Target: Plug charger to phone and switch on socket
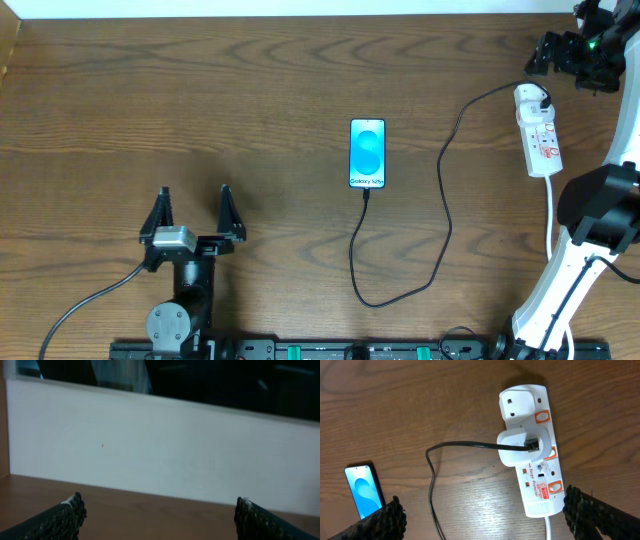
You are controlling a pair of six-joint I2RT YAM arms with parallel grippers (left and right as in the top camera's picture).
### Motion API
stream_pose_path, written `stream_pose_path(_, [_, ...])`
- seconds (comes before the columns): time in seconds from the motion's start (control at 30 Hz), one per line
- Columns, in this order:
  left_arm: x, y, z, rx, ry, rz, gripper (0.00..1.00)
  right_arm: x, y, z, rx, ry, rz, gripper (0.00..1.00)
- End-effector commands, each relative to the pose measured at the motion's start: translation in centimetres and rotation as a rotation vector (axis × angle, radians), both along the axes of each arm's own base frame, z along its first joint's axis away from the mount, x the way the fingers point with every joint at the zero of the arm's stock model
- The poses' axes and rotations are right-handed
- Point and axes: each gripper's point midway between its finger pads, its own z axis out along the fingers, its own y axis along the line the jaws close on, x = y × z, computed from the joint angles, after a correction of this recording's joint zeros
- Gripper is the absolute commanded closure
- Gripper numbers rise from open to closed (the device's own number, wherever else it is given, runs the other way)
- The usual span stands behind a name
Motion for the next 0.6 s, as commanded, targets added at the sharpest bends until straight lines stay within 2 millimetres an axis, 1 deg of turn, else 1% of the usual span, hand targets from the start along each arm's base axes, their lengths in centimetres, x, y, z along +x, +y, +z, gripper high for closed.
stream_pose_path(0.0, [-0.1,-0.6,-0.2,0.067,0.004,-0.023,0.04,-0.1,-0.1,1.8,-0.008,-0.040,-0.015,0.01])
stream_pose_path(0.07, [0.1,-0.6,-1.2,0.093,0.042,-0.019,0.03,-0.1,-0.1,1.8,-0.008,-0.040,-0.015,0.01])
stream_pose_path(0.23, [0.6,-0.5,-4.9,0.130,0.195,-0.018,0.04,-0.1,-0.1,1.8,-0.008,-0.040,-0.015,0.01])
stream_pose_path(0.47, [0.3,-0.1,-10.0,0.145,0.403,-0.015,0.04,-0.1,-0.1,1.8,-0.008,-0.040,-0.015,0.01])
stream_pose_path(0.57, [0.4,-0.1,-9.9,0.145,0.398,-0.014,0.03,-0.1,-0.1,1.8,-0.008,-0.040,-0.015,0.01])
